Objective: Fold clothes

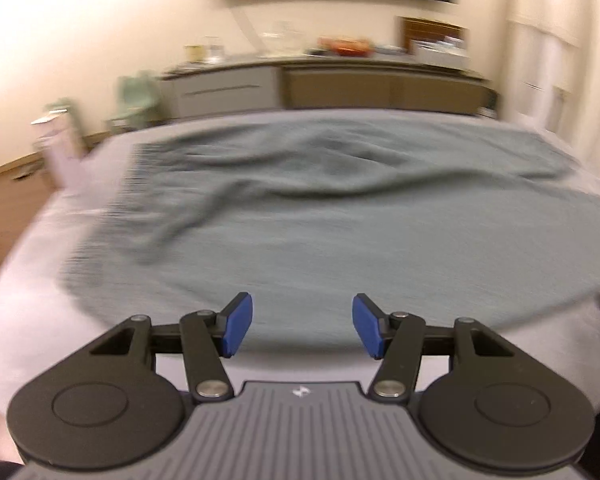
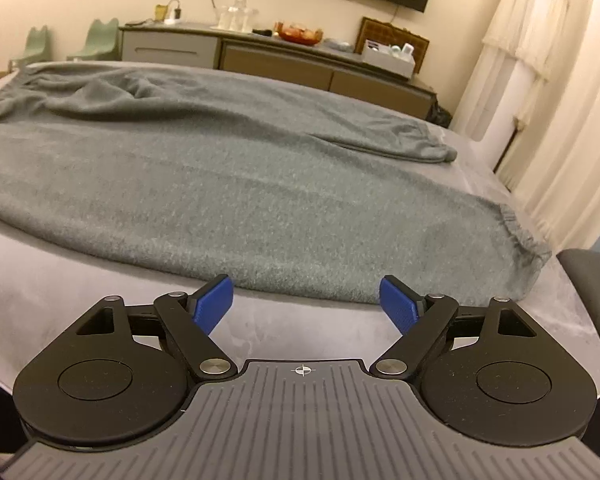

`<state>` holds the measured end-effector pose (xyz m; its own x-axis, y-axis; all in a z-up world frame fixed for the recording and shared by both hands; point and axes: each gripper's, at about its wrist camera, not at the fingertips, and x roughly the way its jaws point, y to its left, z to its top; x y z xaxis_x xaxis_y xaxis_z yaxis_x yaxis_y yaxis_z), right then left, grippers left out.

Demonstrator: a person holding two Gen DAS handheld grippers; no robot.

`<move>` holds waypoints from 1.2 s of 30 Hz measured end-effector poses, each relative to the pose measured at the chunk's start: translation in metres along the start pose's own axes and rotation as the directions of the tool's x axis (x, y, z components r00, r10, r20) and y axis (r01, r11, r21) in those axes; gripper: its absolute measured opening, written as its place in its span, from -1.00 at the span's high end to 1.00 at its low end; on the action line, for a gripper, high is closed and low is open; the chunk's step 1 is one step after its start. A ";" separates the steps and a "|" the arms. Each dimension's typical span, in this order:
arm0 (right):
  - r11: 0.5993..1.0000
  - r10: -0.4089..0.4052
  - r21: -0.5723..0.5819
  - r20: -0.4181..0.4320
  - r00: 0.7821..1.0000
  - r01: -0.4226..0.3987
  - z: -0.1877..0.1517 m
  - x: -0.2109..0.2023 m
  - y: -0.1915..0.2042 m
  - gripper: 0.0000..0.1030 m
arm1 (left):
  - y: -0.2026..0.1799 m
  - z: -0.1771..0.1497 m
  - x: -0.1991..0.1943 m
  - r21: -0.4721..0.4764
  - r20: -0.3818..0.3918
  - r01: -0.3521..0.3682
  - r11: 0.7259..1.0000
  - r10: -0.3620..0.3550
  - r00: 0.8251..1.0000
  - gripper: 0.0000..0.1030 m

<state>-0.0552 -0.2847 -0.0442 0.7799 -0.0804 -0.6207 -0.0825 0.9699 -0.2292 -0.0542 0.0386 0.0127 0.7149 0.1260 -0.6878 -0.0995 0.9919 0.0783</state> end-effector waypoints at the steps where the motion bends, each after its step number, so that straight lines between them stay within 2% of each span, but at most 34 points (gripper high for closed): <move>1: 1.000 -0.002 0.000 -0.006 1.000 0.002 0.001 0.002 0.000 -0.66 | 0.016 0.004 0.003 -0.021 -0.006 -0.030 0.999 0.029 1.000 -0.10; 4: 1.000 0.013 -0.008 -0.027 1.000 -0.013 0.002 0.006 -0.002 -0.66 | 0.049 0.021 0.015 -0.067 -0.032 -0.065 0.996 0.063 0.997 -0.10; 7: 0.993 0.114 -0.007 -0.036 0.993 -0.115 0.019 0.005 -0.016 -0.60 | 0.063 0.046 0.027 -0.080 -0.045 -0.060 0.995 0.057 0.997 -0.10; 11: 0.984 0.170 0.051 0.002 0.985 -0.170 0.077 0.022 -0.072 -0.55 | 0.062 0.097 0.050 -0.104 -0.038 0.008 0.995 -0.012 0.999 -0.14; 14: 0.988 0.129 0.087 -0.009 0.992 -0.128 0.139 0.073 -0.120 -0.57 | 0.067 0.139 0.074 -0.147 -0.033 0.063 0.987 -0.068 0.997 -0.21; 19: 0.979 0.056 0.200 -0.075 0.996 -0.040 0.232 0.210 -0.188 -0.60 | 0.079 0.180 0.120 -0.207 -0.058 0.056 0.977 -0.069 0.996 -0.22; 24: 0.954 0.023 0.298 -0.177 0.984 0.031 0.266 0.338 -0.215 -0.61 | 0.088 0.191 0.156 -0.251 -0.091 0.058 0.966 -0.084 0.992 -0.22; 29: 0.946 0.003 0.317 -0.218 0.976 0.068 0.273 0.416 -0.218 -0.58 | 0.083 0.185 0.183 -0.245 -0.132 0.043 0.969 -0.078 0.988 -0.22; 30: 0.945 0.009 0.319 -0.233 0.972 0.067 0.270 0.427 -0.218 -0.52 | 0.080 0.184 0.187 -0.252 -0.137 0.047 0.967 -0.084 0.987 -0.22; 32: 0.937 0.048 0.349 -0.229 0.972 0.036 0.266 0.441 -0.220 0.18 | 0.076 0.182 0.192 -0.259 -0.142 0.059 0.964 -0.098 0.985 -0.22; 35: 0.942 0.101 0.333 -0.173 0.980 -0.038 0.271 0.428 -0.217 0.85 | 0.070 0.181 0.193 -0.257 -0.135 0.053 0.965 -0.091 0.987 -0.21; 36: 0.951 0.116 0.299 -0.123 0.986 -0.075 0.273 0.407 -0.214 0.86 | 0.068 0.181 0.192 -0.261 -0.128 0.053 0.964 -0.089 0.988 -0.21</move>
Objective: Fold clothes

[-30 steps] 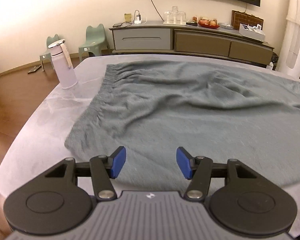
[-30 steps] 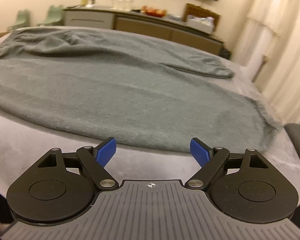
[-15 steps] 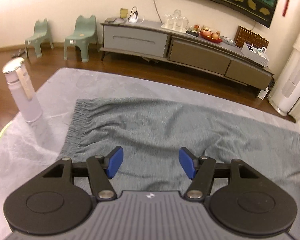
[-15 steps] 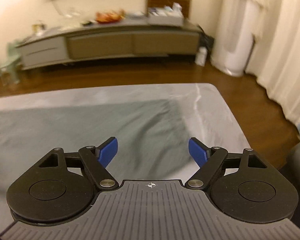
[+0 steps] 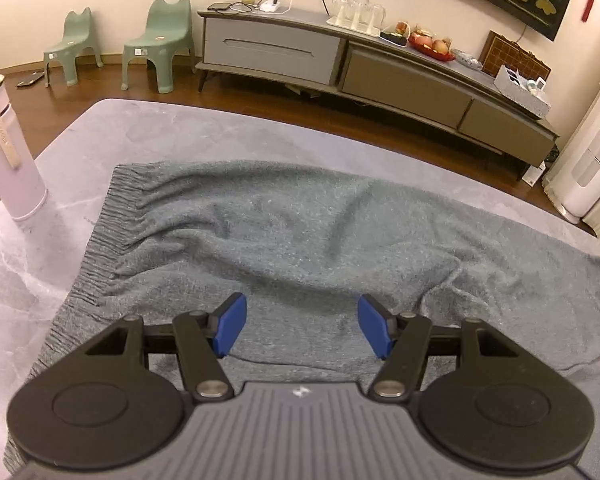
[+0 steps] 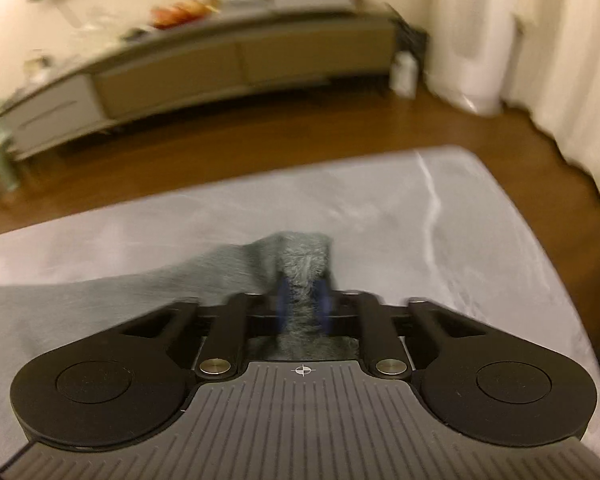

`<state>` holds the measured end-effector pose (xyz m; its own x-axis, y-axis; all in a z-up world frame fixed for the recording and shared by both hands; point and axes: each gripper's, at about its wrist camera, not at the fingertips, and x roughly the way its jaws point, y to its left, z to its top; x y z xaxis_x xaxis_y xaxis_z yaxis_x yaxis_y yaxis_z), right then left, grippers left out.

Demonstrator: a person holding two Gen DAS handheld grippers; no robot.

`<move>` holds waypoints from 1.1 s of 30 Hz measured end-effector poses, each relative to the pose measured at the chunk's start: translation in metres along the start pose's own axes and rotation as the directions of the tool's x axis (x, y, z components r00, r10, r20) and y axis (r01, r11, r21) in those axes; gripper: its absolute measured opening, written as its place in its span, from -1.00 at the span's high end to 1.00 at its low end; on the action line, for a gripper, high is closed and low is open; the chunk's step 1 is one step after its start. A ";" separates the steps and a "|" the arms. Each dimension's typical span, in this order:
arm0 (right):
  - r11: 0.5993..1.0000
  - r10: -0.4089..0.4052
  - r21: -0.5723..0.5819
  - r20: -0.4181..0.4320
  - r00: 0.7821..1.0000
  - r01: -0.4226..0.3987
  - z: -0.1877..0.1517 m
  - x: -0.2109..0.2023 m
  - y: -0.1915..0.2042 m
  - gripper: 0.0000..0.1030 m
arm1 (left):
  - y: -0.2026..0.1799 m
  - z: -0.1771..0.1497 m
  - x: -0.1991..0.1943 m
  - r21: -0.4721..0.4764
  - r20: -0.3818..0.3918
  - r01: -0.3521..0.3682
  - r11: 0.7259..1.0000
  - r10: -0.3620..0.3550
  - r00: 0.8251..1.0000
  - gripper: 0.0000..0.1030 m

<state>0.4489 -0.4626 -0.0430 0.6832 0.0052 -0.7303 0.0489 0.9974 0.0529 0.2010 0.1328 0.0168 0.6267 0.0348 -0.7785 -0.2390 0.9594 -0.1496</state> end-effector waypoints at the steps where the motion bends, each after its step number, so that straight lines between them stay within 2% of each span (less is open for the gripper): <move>1: 0.999 0.040 -0.038 0.051 0.998 -0.038 -0.004 -0.027 -0.001 0.86 | -0.001 -0.001 -0.002 -0.005 0.008 0.002 1.000 -0.002 1.000 -0.21; 2: 0.991 0.101 -0.095 0.110 0.989 -0.091 -0.015 -0.066 -0.004 0.86 | 0.000 -0.003 -0.007 -0.011 0.016 0.012 1.000 -0.012 1.000 -0.21; 4: 0.954 0.227 -0.245 0.209 0.951 -0.174 -0.043 -0.145 -0.020 0.86 | 0.004 -0.007 -0.013 -0.031 0.024 0.029 0.999 -0.028 0.999 -0.22; 5: 0.937 0.241 -0.304 0.208 0.948 -0.171 -0.068 -0.176 -0.032 0.86 | 0.006 -0.008 -0.013 -0.040 0.019 0.035 0.999 -0.034 0.999 -0.22; 7: 0.896 0.259 -0.414 0.198 0.945 -0.159 -0.118 -0.237 -0.057 0.86 | 0.009 -0.010 -0.013 -0.055 0.010 0.046 0.997 -0.045 0.999 -0.22; 9: 0.904 0.166 -0.419 0.150 0.975 -0.089 -0.164 -0.256 -0.083 0.83 | 0.008 -0.011 -0.005 -0.055 -0.003 0.058 0.997 -0.058 0.998 -0.22; 11: 0.950 0.078 -0.311 0.102 0.992 -0.042 -0.193 -0.251 -0.106 0.62 | 0.006 -0.014 0.007 -0.069 -0.030 0.045 0.997 -0.047 0.998 -0.22; 12: 0.967 0.036 -0.254 0.074 0.997 -0.016 -0.207 -0.248 -0.118 0.60 | 0.007 -0.016 0.011 -0.080 -0.044 0.052 0.995 -0.055 0.998 -0.22; 15: 0.999 0.013 -0.053 0.035 0.999 -0.011 -0.229 -0.253 -0.128 0.45 | 0.020 -0.023 0.015 -0.138 -0.056 0.056 0.989 -0.065 0.996 -0.22; 16: 1.000 0.018 0.018 0.030 0.999 -0.018 -0.235 -0.257 -0.127 0.33 | 0.026 -0.024 0.014 -0.156 -0.054 0.067 0.985 -0.077 0.996 -0.22; 18: 0.992 0.042 0.115 0.035 0.999 -0.046 -0.238 -0.262 -0.128 0.31 | 0.042 -0.025 0.014 -0.218 -0.047 0.083 0.972 -0.096 0.994 -0.22; 22: 0.937 0.130 0.315 0.079 0.988 -0.149 -0.249 -0.272 -0.134 0.06 | 0.072 -0.015 0.026 -0.359 -0.021 0.150 0.921 -0.169 0.985 -0.22; 24: 0.885 0.170 0.422 0.106 0.980 -0.199 -0.255 -0.273 -0.140 0.02 | 0.078 -0.005 0.033 -0.403 -0.006 0.177 0.898 -0.196 0.981 -0.22; 26: 0.823 0.210 0.512 0.126 0.969 -0.245 -0.260 -0.269 -0.146 -0.06 | 0.074 0.008 0.043 -0.410 0.002 0.202 0.890 -0.221 0.975 -0.23; 29: 0.730 0.266 0.614 0.146 0.953 -0.298 -0.269 -0.258 -0.156 -0.16 | 0.061 0.024 0.060 -0.394 -0.013 0.181 0.901 -0.202 0.979 -0.23; 30: 0.716 0.272 0.630 0.145 0.951 -0.300 -0.269 -0.255 -0.156 -0.17 | 0.057 0.029 0.065 -0.385 -0.017 0.172 0.907 -0.193 0.981 -0.23; 33: 0.723 0.262 0.632 0.123 0.957 -0.279 -0.265 -0.250 -0.151 -0.27 | 0.053 0.041 0.075 -0.360 -0.014 0.166 0.918 -0.183 0.983 -0.23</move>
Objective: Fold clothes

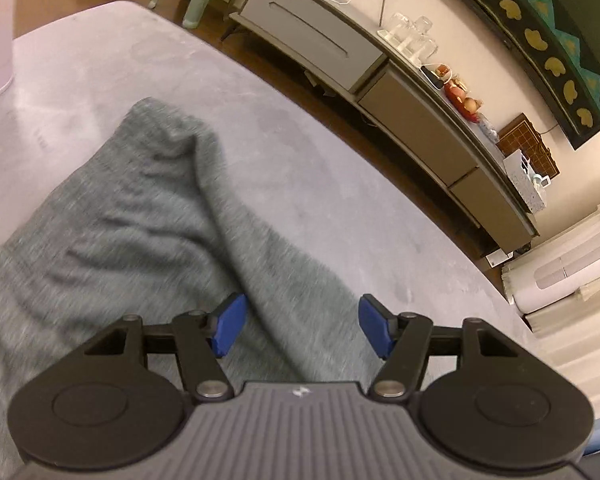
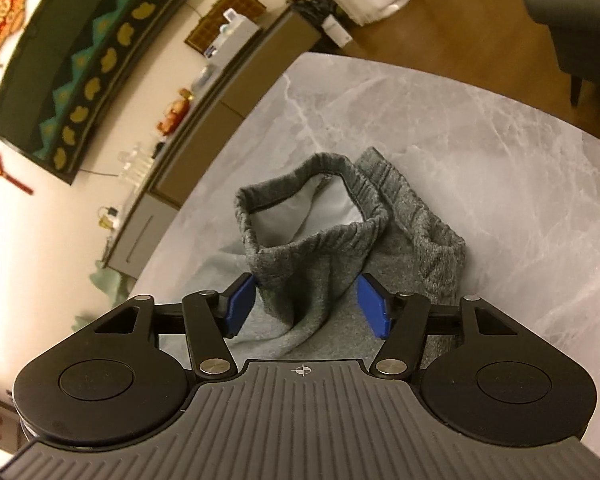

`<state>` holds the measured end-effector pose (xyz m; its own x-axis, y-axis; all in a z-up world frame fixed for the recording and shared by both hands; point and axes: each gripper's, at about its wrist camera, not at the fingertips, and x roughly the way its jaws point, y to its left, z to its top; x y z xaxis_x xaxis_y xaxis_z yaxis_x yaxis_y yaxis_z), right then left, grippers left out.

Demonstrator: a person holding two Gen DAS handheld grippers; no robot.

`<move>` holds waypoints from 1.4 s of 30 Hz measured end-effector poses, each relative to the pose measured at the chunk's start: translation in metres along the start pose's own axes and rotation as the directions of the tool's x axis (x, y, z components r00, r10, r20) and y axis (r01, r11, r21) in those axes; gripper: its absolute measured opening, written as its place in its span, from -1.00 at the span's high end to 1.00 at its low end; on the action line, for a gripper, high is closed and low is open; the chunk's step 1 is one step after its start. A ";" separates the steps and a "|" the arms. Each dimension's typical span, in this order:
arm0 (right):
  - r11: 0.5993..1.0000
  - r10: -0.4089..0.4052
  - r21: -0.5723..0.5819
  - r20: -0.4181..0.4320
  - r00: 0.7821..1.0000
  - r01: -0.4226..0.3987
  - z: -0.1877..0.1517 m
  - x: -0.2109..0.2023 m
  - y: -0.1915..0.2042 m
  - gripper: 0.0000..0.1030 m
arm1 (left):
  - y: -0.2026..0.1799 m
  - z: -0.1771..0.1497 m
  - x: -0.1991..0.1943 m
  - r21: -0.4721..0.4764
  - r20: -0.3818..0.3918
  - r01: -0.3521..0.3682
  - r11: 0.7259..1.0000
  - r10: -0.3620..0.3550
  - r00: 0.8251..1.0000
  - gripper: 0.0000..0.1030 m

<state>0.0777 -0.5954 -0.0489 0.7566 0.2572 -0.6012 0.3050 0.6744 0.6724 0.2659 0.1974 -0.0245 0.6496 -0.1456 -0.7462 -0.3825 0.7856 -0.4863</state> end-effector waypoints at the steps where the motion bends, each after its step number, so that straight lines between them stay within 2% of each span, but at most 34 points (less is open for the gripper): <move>1: 1.000 -0.008 -0.001 -0.003 1.000 0.008 0.000 0.002 0.002 -0.42 | 0.000 0.002 0.003 0.009 0.002 -0.010 1.000 0.010 1.000 -0.23; 2: 1.000 -0.014 -0.005 -0.004 1.000 0.014 0.000 0.004 0.004 -0.53 | 0.000 0.004 0.005 0.016 0.003 -0.023 1.000 0.023 1.000 -0.23; 5: 0.998 -0.056 -0.011 -0.011 0.998 0.055 0.000 0.017 0.003 -0.54 | 0.003 0.008 0.013 0.032 0.003 -0.064 0.997 0.064 0.998 -0.23; 7: 0.997 -0.069 -0.038 0.013 0.998 0.069 0.001 0.018 0.011 -0.52 | 0.005 0.012 0.016 0.040 0.000 -0.071 0.997 0.071 0.997 -0.21; 8: 0.996 -0.059 -0.060 0.025 0.998 0.060 0.001 0.017 0.018 -0.52 | 0.005 0.014 0.017 0.046 0.001 -0.075 0.996 0.075 0.997 -0.17; 10: 0.994 -0.038 -0.102 0.048 0.998 0.042 0.000 0.015 0.032 -0.44 | 0.003 0.019 0.021 0.065 0.003 -0.085 0.994 0.085 0.996 0.03; 11: 0.991 -0.055 -0.120 0.036 0.998 0.059 0.001 0.021 0.037 -0.03 | 0.003 0.021 0.023 0.073 -0.004 -0.092 0.993 0.092 0.996 0.41; 12: 0.987 -0.086 -0.136 0.003 0.996 0.086 0.004 0.033 0.040 0.38 | 0.002 0.023 0.024 0.081 -0.012 -0.097 0.992 0.099 0.995 0.91; 13: 0.981 -0.125 -0.154 -0.029 0.992 0.119 0.008 0.045 0.043 0.84 | 0.000 0.028 0.025 0.086 -0.020 -0.096 0.992 0.098 0.995 0.91; 15: 0.962 -0.171 -0.216 -0.017 0.985 0.164 0.024 0.059 0.057 0.86 | -0.003 0.039 0.011 0.083 0.015 -0.069 0.994 0.068 0.998 0.92; 16: 0.963 -0.149 -0.228 0.011 0.989 0.148 0.038 0.054 0.069 0.86 | -0.003 0.046 -0.005 0.074 0.044 -0.037 0.997 0.034 0.998 0.92; 17: 0.963 -0.123 -0.237 0.039 0.992 0.128 0.052 0.049 0.082 0.86 | -0.002 0.051 -0.023 0.066 0.072 -0.005 0.998 0.001 0.997 0.92; 19: 0.958 -0.019 -0.284 0.104 0.994 0.048 0.073 0.016 0.115 0.87 | 0.012 0.049 -0.068 0.047 0.126 0.058 0.997 -0.063 0.990 0.92; 21: 0.941 0.075 -0.337 0.156 0.985 -0.019 0.086 -0.020 0.143 0.86 | 0.035 0.042 -0.111 0.043 0.164 0.105 0.994 -0.111 0.980 0.92; 22: 0.935 0.090 -0.355 0.173 0.981 -0.023 0.085 -0.035 0.147 0.86 | 0.049 0.032 -0.128 0.038 0.171 0.113 0.993 -0.118 0.978 0.92; 25: 0.943 0.073 -0.333 0.171 0.983 -0.012 0.065 -0.061 0.119 0.86 | 0.094 0.000 -0.160 0.026 0.151 0.118 0.993 -0.121 0.981 0.92; 28: 0.974 -0.040 -0.221 0.082 0.996 0.057 0.035 -0.041 0.053 0.86 | 0.118 -0.033 -0.155 0.036 0.059 0.086 0.996 -0.088 0.994 0.91; 31: 0.983 -0.146 -0.121 -0.034 0.989 0.140 0.009 -0.008 -0.006 0.84 | 0.130 -0.060 -0.148 0.032 0.001 0.058 0.998 -0.058 0.998 0.92; 33: 0.992 -0.119 -0.047 -0.039 0.992 0.117 -0.001 -0.007 -0.024 0.75 | 0.132 -0.070 -0.151 0.038 -0.005 0.053 0.998 -0.052 0.999 0.91; 35: 0.997 -0.080 -0.017 -0.025 0.996 0.080 -0.006 -0.014 -0.026 0.62 | 0.130 -0.072 -0.157 0.049 0.003 0.057 0.997 -0.057 0.998 0.91; 37: 0.998 -0.057 -0.009 -0.021 0.998 0.057 -0.008 -0.018 -0.027 0.41 | 0.126 -0.072 -0.159 0.061 0.004 0.059 0.996 -0.059 0.998 0.91; 39: 0.998 -0.057 -0.022 -0.031 0.998 0.056 -0.011 -0.017 -0.027 0.42 | 0.118 -0.063 -0.152 0.068 -0.002 0.048 0.997 -0.048 0.999 0.92; 40: 0.997 -0.069 -0.033 -0.045 0.997 0.068 -0.010 -0.009 -0.024 0.72 | 0.113 -0.054 -0.146 0.073 0.000 0.045 0.996 -0.046 0.999 0.92; 41: 0.994 -0.093 -0.057 -0.062 0.994 0.089 -0.005 -0.001 -0.020 0.83 | 0.107 -0.046 -0.141 0.079 0.005 0.044 0.996 -0.044 0.999 0.92; 42: 0.990 -0.117 -0.087 -0.064 0.991 0.111 0.005 0.005 -0.013 0.84 | 0.097 -0.038 -0.141 0.088 0.021 0.048 0.995 -0.050 0.999 0.92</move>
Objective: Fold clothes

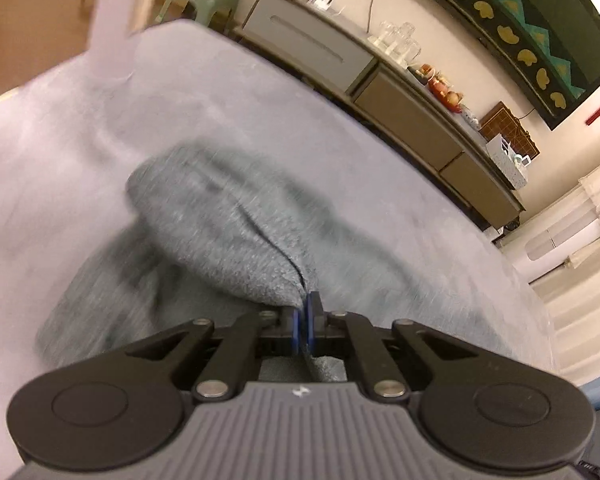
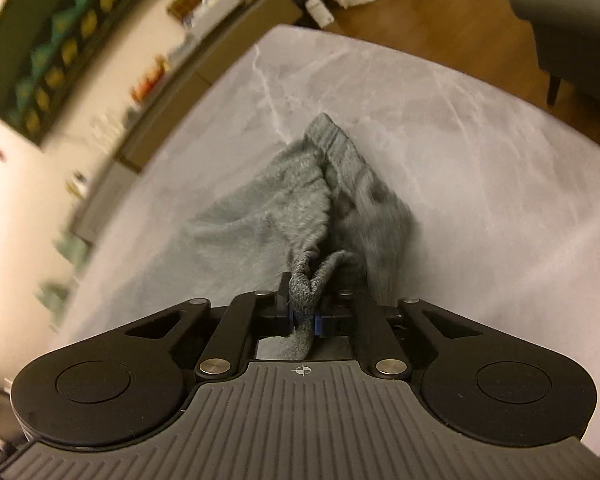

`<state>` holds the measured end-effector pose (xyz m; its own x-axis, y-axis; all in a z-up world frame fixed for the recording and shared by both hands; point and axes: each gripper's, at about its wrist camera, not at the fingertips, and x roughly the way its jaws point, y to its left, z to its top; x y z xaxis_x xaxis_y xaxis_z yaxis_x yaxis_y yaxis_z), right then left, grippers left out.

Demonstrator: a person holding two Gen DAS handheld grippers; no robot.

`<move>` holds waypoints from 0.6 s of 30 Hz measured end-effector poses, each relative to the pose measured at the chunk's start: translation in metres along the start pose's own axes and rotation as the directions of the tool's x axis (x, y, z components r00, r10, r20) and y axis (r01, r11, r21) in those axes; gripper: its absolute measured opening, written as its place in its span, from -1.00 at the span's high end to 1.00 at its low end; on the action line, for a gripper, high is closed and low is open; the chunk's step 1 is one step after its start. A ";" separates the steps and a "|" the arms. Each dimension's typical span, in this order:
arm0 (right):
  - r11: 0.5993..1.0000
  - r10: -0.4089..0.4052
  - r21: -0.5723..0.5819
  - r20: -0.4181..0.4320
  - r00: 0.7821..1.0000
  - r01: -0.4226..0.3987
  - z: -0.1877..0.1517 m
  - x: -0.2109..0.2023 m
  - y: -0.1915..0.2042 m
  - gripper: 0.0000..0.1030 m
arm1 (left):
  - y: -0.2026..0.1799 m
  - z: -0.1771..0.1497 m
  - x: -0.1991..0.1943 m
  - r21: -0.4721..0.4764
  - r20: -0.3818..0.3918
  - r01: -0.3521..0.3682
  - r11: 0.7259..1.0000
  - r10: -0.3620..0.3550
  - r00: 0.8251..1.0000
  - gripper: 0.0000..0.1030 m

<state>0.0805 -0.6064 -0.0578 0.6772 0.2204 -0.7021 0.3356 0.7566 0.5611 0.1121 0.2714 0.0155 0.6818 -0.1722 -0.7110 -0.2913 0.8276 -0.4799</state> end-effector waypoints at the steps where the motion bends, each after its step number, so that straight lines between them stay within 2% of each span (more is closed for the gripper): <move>1: 0.999 -0.024 -0.029 -0.003 1.000 0.024 0.012 0.004 0.007 0.84 | -0.009 0.010 -0.004 0.002 0.024 0.016 1.000 -0.016 1.000 0.92; 4: 0.986 0.100 -0.144 0.099 0.990 -0.085 0.049 -0.035 0.058 0.85 | -0.020 0.017 -0.036 0.033 0.082 0.063 0.997 -0.065 0.994 0.92; 6: 0.963 0.158 -0.244 0.152 0.976 -0.118 0.053 -0.066 0.081 0.85 | -0.008 0.000 -0.059 0.048 0.094 0.073 0.996 -0.077 0.993 0.92; 7: 0.958 0.157 -0.265 0.161 0.974 -0.110 0.048 -0.077 0.079 0.85 | -0.001 -0.010 -0.068 0.053 0.090 0.074 0.996 -0.078 0.993 0.92; 8: 0.953 0.154 -0.284 0.168 0.974 -0.102 0.043 -0.087 0.077 0.85 | 0.009 -0.024 -0.067 0.049 0.052 0.062 0.997 -0.065 0.997 0.91; 10: 0.959 0.066 -0.283 0.152 0.986 -0.020 0.028 -0.080 0.052 0.85 | 0.028 -0.051 -0.051 0.037 -0.046 0.035 0.999 -0.033 0.998 0.91; 13: 0.981 -0.088 -0.167 0.047 0.995 0.095 0.013 -0.030 -0.010 0.85 | 0.042 -0.075 -0.021 0.008 -0.158 0.004 1.000 -0.003 0.987 0.91; 16: 0.991 -0.077 -0.111 0.017 0.997 0.078 0.004 -0.013 -0.034 0.85 | 0.035 -0.075 -0.018 0.020 -0.131 -0.021 1.000 0.023 0.991 0.91; 18: 0.991 -0.060 -0.117 0.018 0.998 0.062 0.007 -0.020 -0.032 0.84 | 0.029 -0.072 -0.024 0.024 -0.104 -0.022 0.999 0.024 0.994 0.91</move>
<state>0.0612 -0.6398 -0.0588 0.6671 0.1634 -0.7268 0.2982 0.8354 0.4616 0.0391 0.2613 -0.0188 0.6008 -0.2069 -0.7722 -0.2901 0.8437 -0.4518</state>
